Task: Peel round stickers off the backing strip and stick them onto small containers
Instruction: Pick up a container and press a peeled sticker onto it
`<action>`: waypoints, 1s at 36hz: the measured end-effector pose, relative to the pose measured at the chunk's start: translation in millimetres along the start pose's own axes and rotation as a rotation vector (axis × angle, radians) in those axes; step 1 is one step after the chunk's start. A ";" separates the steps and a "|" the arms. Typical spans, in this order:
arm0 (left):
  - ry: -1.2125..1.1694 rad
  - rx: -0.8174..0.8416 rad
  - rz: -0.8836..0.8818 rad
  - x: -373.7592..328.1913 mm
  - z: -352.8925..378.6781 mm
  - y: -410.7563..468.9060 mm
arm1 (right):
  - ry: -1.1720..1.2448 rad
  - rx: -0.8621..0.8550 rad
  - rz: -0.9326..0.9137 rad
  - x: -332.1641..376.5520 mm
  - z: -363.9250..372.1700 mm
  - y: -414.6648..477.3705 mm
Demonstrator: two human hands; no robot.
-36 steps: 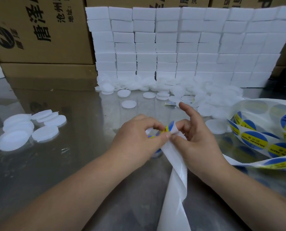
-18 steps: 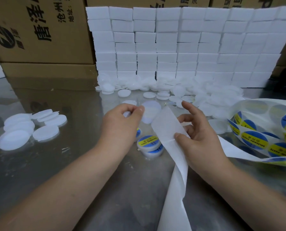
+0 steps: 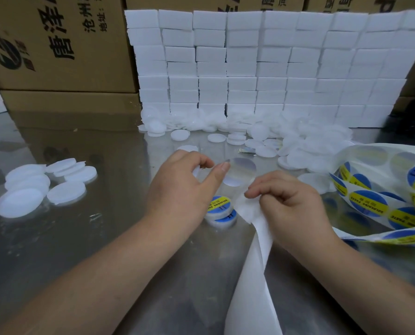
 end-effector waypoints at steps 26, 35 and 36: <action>0.227 0.078 0.031 9.0 2.0 6.5 | 0.347 0.005 0.394 -11.5 -6.9 6.5; -0.617 -0.019 -0.265 7.4 10.6 3.2 | 0.516 0.218 0.424 -6.6 6.3 0.6; -0.663 0.000 -0.288 7.0 12.4 2.7 | 0.524 0.236 0.426 -6.7 6.4 0.5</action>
Point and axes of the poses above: each hand's wrist, its own y-axis towards the middle knuckle, its own z-axis out of the palm, x = y × z, the point moved 5 cm from there along y, towards the middle knuckle, and after that the axes turned 11 degrees about z, right-handed, at the moved point
